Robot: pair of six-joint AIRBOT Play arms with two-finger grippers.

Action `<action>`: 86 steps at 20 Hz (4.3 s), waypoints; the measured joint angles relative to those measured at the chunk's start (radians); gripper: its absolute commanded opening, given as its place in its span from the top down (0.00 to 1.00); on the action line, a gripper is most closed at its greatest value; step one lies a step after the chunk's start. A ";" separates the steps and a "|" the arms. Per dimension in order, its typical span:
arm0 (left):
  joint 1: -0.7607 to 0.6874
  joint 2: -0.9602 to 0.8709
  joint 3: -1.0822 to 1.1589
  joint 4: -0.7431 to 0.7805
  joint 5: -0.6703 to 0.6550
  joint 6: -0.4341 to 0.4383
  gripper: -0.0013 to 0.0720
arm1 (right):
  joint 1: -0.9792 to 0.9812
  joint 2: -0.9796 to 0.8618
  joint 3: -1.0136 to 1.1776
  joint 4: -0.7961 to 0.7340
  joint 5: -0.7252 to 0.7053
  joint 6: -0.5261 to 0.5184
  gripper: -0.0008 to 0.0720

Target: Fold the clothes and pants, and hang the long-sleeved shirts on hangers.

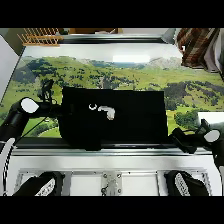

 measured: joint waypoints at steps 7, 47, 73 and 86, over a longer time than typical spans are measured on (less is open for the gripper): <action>-0.014 0.061 -0.059 -0.003 0.019 -0.008 0.32 | 0.138 -0.029 -0.129 0.156 -0.274 0.034 0.29; 0.089 0.106 -0.284 0.086 -0.122 -0.087 0.97 | 0.235 -0.069 0.068 0.045 -0.187 -0.101 0.98; 0.086 -0.516 0.566 0.123 -0.232 0.012 0.97 | 0.237 -0.671 0.834 -0.148 0.097 -0.090 0.97; 0.029 -0.761 0.988 0.129 -0.277 -0.035 0.97 | 0.154 -0.709 0.869 0.125 -0.141 -0.229 0.24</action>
